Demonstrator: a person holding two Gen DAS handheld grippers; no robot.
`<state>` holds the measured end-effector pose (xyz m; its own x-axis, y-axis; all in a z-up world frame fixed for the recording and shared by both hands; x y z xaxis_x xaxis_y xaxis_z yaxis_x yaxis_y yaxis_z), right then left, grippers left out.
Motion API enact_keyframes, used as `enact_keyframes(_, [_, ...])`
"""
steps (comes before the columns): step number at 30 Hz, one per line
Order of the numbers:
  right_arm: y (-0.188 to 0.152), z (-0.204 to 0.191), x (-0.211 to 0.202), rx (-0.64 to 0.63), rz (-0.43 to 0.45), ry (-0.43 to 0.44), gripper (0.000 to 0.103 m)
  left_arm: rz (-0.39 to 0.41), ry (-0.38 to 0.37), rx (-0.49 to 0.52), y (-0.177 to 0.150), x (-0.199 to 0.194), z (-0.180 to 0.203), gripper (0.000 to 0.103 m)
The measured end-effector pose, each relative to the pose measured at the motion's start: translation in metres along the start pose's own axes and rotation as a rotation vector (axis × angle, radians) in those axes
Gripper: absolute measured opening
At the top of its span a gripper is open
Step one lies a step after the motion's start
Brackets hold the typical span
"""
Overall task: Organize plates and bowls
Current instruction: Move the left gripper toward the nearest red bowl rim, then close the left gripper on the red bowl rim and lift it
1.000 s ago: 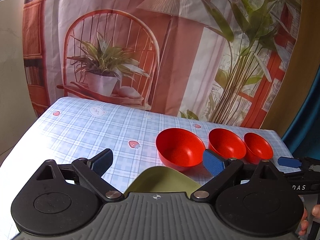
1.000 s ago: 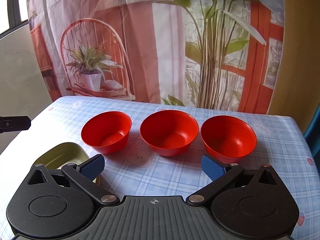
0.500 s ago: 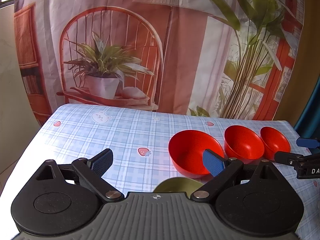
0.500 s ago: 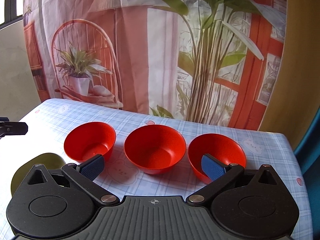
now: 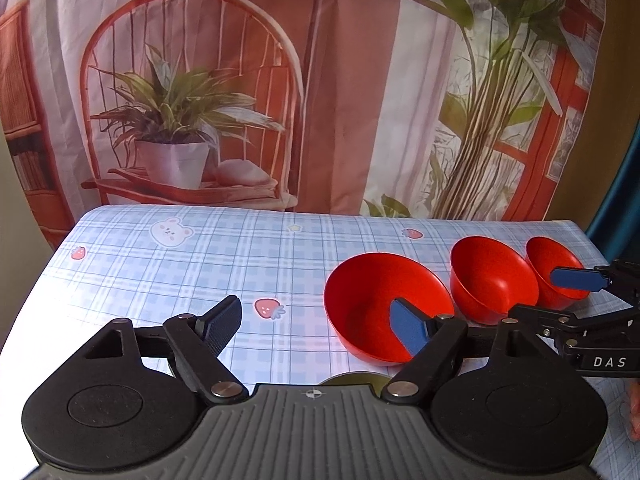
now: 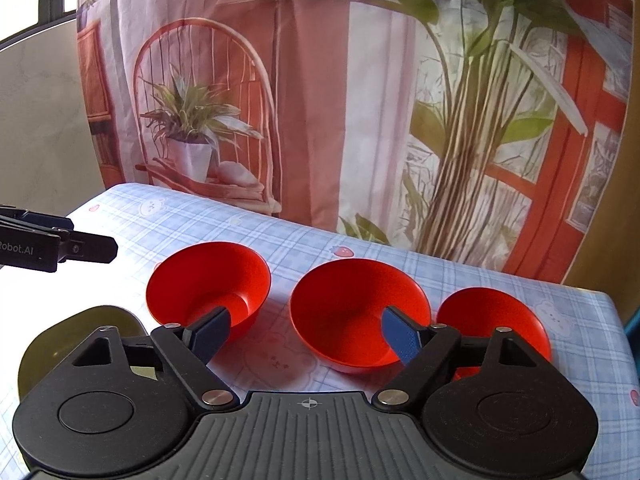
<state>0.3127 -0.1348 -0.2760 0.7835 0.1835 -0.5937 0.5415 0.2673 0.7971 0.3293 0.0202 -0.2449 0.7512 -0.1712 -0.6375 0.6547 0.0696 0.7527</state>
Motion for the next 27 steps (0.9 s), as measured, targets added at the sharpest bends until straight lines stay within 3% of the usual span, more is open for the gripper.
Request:
enact_keyframes(5, [-0.004,-0.005,0.015,0.01,-0.011,0.043,0.049,-0.059,-0.057,0.001,-0.003,0.023,0.005,0.046])
enact_keyframes(16, [0.001,-0.035,0.05,0.077,-0.026,0.126,0.042,-0.151,-0.059,-0.063,-0.008,0.064,-0.004,0.046])
enact_keyframes(21, [-0.001,-0.035,0.063,0.132,-0.037,0.135,0.039,-0.194,-0.076,-0.054,-0.014,0.077,-0.005,0.032])
enact_keyframes(25, [-0.006,-0.034,0.073,0.156,-0.052,0.143,0.025,-0.206,-0.096,-0.056,-0.018,0.079,-0.004,0.021])
enact_keyframes(27, [-0.007,-0.034,0.075,0.159,-0.054,0.144,0.016,-0.21,-0.105,-0.048,-0.019,0.078,0.0,0.021])
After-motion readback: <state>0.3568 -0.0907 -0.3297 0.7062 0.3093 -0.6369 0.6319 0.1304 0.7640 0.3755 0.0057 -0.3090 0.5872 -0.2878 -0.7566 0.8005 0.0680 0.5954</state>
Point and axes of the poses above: each gripper's, at about its wrist camera, not at the fingertips, and x roughly the way its jaws point, z to its right, y to its top, the point moved 7 cm from there along x, roughly the way its jaws point, and after that the axes turned 9 degrees about -x, right-handed, at the moved point
